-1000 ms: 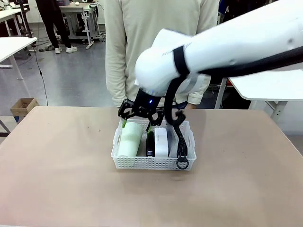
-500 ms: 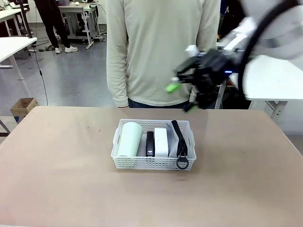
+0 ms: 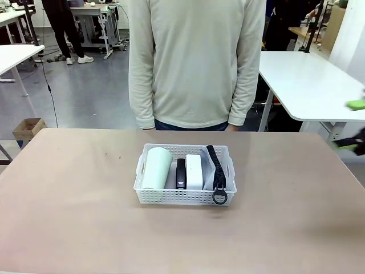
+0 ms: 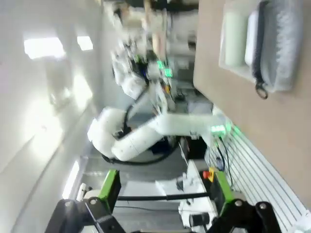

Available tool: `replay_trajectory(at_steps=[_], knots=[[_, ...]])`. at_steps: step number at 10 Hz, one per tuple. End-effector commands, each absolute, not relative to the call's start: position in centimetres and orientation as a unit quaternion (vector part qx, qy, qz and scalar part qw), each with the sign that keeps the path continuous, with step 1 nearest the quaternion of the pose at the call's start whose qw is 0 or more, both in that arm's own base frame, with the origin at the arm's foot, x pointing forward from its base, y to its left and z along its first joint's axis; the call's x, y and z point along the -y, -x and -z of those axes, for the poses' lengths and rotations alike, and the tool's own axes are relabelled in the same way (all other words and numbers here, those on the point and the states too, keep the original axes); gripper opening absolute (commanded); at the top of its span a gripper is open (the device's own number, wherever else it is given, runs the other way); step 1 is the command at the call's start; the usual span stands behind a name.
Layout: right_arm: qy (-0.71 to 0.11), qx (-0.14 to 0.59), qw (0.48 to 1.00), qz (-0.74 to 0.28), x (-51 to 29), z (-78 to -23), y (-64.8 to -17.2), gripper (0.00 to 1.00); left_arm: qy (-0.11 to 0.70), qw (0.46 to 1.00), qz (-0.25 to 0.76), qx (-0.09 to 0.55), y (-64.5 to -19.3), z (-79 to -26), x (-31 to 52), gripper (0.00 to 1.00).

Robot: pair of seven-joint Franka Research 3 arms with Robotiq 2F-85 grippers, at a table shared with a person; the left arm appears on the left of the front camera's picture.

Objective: Efficiently arrange items inside the basket to fit them all.
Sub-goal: Pick up the Reusable plastic cup and place it inside the Organizing basket.

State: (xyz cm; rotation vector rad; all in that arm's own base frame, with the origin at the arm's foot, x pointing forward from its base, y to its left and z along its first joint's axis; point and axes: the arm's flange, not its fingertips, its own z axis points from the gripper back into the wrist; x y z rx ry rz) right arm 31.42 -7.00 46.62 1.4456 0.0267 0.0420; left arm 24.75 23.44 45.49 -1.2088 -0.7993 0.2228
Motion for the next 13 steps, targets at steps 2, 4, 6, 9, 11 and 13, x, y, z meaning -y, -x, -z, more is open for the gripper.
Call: replay_trajectory(at_steps=[2, 4, 6, 9, 11, 13], knots=[[-0.698, 0.104, 0.708, 0.011, 12.0, -41.0, -29.9, 1.00, 0.555, 0.736, -0.093, 0.376, -24.7, -45.4, -23.2, 1.00], [-0.689, 0.061, 0.721, 0.025, 12.5, -42.9, -29.6, 1.00, 0.555, 0.736, -0.093, 0.376, -24.7, -45.4, -23.2, 1.00], [-0.689, 0.061, 0.721, 0.025, 12.5, -42.9, -29.6, 1.00, 0.555, 0.736, -0.093, 0.376, -24.7, -45.4, -23.2, 1.00], [-0.689, 0.061, 0.721, 0.025, 12.5, -42.9, -29.6, 1.00, 0.555, 0.736, -0.093, 0.376, -24.7, -45.4, -23.2, 1.00], [-0.689, 0.061, 0.721, 0.025, 12.5, -42.9, -29.6, 1.00, 0.555, 0.736, -0.093, 0.376, -24.7, -45.4, -23.2, 1.00], [-0.689, 0.061, 0.721, 0.025, 12.5, -42.9, -29.6, 1.00, 0.555, 0.736, -0.093, 0.376, -24.7, -45.4, -23.2, 1.00]])
